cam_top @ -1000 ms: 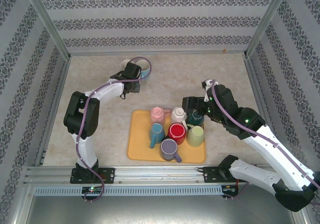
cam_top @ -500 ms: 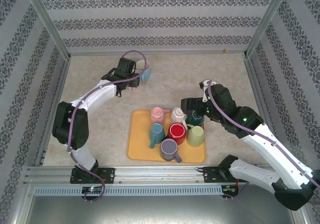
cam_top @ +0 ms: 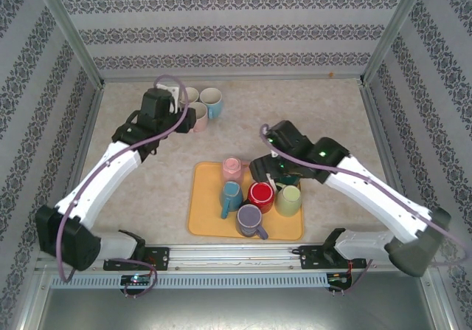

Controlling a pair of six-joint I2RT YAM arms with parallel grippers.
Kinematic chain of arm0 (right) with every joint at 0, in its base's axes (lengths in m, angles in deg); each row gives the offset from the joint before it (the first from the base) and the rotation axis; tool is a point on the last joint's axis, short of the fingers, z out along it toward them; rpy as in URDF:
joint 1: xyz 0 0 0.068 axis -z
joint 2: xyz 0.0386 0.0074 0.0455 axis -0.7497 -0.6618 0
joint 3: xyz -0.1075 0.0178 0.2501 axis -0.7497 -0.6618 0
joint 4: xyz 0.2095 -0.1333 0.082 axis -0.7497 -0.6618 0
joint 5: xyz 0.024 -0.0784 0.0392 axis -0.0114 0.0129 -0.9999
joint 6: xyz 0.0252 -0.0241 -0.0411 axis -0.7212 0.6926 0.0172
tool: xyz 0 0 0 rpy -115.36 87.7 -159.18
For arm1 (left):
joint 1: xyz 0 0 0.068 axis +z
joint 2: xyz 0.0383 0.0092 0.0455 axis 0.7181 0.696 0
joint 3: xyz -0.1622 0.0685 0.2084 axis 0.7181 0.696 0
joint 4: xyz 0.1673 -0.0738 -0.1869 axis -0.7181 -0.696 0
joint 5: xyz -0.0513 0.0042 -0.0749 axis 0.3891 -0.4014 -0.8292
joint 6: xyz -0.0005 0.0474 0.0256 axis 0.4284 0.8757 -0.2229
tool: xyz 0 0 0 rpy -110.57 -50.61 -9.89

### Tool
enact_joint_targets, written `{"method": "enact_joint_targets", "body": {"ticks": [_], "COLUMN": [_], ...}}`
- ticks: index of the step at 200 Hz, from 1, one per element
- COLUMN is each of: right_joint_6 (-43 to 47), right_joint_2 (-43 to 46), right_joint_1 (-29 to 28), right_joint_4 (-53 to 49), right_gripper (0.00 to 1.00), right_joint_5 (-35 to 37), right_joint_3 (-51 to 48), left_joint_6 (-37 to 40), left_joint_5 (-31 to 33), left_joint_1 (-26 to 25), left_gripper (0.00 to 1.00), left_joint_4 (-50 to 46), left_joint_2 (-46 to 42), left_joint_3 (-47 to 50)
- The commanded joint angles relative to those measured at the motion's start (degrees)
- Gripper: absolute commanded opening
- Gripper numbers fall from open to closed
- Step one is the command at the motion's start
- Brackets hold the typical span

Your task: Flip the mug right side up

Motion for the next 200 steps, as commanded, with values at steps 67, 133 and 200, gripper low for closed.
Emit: {"method": "enact_joint_targets", "body": {"ticks": [67, 133, 200], "right_joint_6": [21.95, 24.84, 24.54], "right_joint_2": [-25.22, -38.43, -45.41], "right_joint_1": [-5.09, -1.67, 0.14], "right_joint_4": [-9.18, -13.82, -12.70], "right_gripper": [0.98, 0.98, 0.98], "right_joint_5": [-1.34, -5.27, -9.96], "right_joint_3": [21.68, 31.53, 32.88], "left_joint_6": [-1.52, -2.54, -1.48], "left_joint_5": [-4.05, -4.37, -3.03], "left_joint_1": [-0.03, -0.12, -1.59], "left_gripper": [0.56, 0.58, 0.58], "left_joint_4": [-0.67, 2.08, 2.01], "left_joint_2": [-19.76, -24.12, -25.26], "left_joint_3": [16.38, 18.53, 18.72]}}
